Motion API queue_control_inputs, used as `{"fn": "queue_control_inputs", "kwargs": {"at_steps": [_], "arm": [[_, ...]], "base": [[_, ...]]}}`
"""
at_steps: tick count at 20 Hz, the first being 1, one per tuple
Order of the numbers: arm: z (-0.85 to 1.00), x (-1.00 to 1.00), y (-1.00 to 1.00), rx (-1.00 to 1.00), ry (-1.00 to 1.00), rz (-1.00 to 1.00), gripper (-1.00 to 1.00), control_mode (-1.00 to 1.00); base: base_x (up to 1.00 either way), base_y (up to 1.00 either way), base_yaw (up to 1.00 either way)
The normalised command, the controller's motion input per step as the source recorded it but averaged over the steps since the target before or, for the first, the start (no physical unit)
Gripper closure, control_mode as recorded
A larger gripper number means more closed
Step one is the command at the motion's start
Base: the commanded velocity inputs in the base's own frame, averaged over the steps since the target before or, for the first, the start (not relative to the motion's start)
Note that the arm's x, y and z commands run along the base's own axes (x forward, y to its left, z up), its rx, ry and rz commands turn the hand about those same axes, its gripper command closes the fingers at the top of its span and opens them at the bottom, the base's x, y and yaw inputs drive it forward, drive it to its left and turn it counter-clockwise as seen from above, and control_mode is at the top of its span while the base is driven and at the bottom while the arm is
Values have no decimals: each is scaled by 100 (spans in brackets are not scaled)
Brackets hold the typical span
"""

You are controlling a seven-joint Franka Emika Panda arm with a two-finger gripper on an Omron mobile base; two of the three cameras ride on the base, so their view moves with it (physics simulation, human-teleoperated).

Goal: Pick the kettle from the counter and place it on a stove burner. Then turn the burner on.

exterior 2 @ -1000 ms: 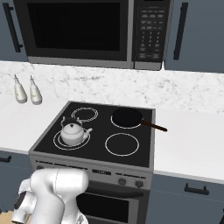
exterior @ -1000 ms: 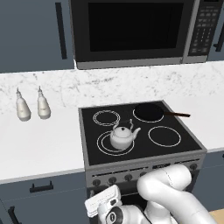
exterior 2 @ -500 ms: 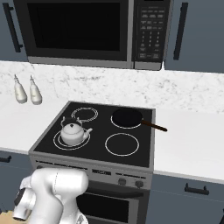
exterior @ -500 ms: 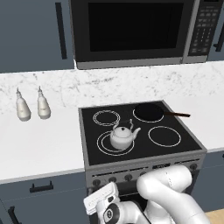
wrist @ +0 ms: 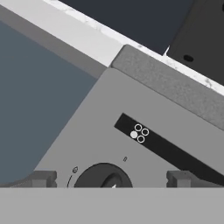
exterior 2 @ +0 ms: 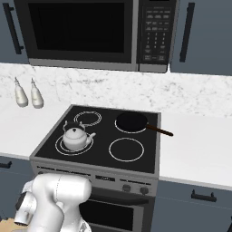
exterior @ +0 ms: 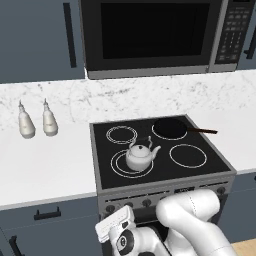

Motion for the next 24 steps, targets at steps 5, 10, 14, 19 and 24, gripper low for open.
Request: {"fn": "queue_control_inputs", "kwargs": {"at_steps": [5,10,14,19,24], "arm": [[-3,7,-10,1,0,0,100,-100],[-12,4,-8,0,0,0,100,-100],[-5,8,-3,0,0,0,100,-100],[0,1,0,0,0,0,100,-100],[0,0,0,0,0,1,100,-100]], "base": [[0,0,0],[0,0,0],[0,0,0],[0,0,0],[0,0,0]]}}
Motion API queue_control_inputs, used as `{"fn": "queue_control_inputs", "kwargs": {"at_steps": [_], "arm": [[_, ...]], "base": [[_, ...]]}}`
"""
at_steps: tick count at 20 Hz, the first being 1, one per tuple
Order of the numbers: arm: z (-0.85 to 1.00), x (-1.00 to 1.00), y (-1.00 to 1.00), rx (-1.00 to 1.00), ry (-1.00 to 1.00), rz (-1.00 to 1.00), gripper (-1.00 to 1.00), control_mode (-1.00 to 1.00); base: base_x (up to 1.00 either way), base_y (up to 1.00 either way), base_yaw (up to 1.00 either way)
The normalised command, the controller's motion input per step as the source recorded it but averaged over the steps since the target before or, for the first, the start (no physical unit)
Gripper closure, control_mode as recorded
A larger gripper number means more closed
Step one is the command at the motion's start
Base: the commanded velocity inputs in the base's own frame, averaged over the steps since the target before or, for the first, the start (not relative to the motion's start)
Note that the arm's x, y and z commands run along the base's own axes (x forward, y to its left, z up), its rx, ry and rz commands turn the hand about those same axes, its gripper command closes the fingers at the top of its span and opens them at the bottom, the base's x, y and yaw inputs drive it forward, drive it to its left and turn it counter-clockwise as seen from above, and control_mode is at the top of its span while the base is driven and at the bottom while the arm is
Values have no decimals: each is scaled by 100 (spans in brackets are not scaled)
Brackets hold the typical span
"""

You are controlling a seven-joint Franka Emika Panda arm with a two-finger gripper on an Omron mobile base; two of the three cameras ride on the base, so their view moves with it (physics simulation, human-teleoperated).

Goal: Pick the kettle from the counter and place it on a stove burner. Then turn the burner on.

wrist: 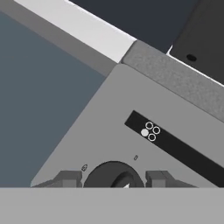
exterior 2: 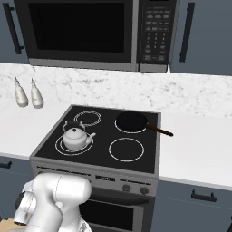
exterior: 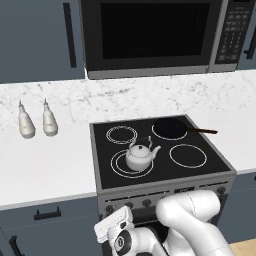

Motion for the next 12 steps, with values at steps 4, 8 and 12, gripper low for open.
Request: {"fn": "queue_control_inputs", "kwargs": {"at_steps": [4,8,12], "arm": [[0,0,0,-8,2,7,100,-100],[0,0,0,-16,2,13,100,-100],[0,0,0,-21,5,18,100,-100]], "base": [[0,0,0],[0,0,0],[0,0,0]]}}
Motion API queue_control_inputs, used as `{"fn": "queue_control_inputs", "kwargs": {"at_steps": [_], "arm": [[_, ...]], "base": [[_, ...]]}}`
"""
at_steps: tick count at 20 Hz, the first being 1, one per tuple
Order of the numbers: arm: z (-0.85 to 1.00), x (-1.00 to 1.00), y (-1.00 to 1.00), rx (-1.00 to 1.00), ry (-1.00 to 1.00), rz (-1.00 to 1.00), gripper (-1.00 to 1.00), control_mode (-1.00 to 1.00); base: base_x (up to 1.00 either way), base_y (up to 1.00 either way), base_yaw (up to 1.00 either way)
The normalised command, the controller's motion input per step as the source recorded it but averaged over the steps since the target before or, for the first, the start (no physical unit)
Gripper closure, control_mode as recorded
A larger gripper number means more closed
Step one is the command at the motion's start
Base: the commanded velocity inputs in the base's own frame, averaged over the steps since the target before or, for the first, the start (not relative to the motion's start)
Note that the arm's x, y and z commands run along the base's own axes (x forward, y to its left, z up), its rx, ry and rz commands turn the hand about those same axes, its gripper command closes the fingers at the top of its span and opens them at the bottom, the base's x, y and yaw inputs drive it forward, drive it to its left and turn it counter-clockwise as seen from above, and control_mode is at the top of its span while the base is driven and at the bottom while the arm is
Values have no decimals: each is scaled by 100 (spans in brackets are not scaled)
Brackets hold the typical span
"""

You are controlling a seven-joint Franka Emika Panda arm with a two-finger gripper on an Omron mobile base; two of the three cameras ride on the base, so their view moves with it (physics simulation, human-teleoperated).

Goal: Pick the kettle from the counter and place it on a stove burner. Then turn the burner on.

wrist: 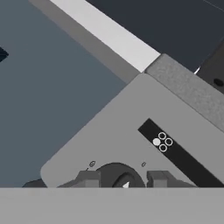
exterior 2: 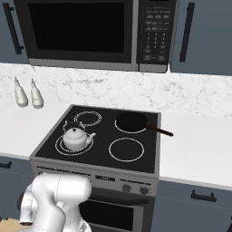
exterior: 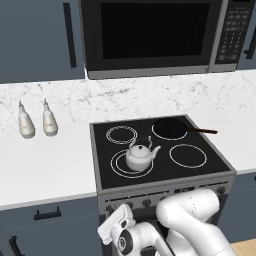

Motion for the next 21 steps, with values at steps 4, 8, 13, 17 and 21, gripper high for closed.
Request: {"fn": "queue_control_inputs", "kwargs": {"at_steps": [4,8,13,17,21], "arm": [[0,0,0,-23,6,20,100,-100],[0,0,2,-23,12,22,100,-100],[0,0,12,-21,19,19,100,-100],[4,-1,24,-14,14,14,100,-100],[20,-19,22,-9,6,3,100,-100]], "base": [[0,0,0],[0,0,0],[0,0,0],[0,0,0],[0,0,0]]}}
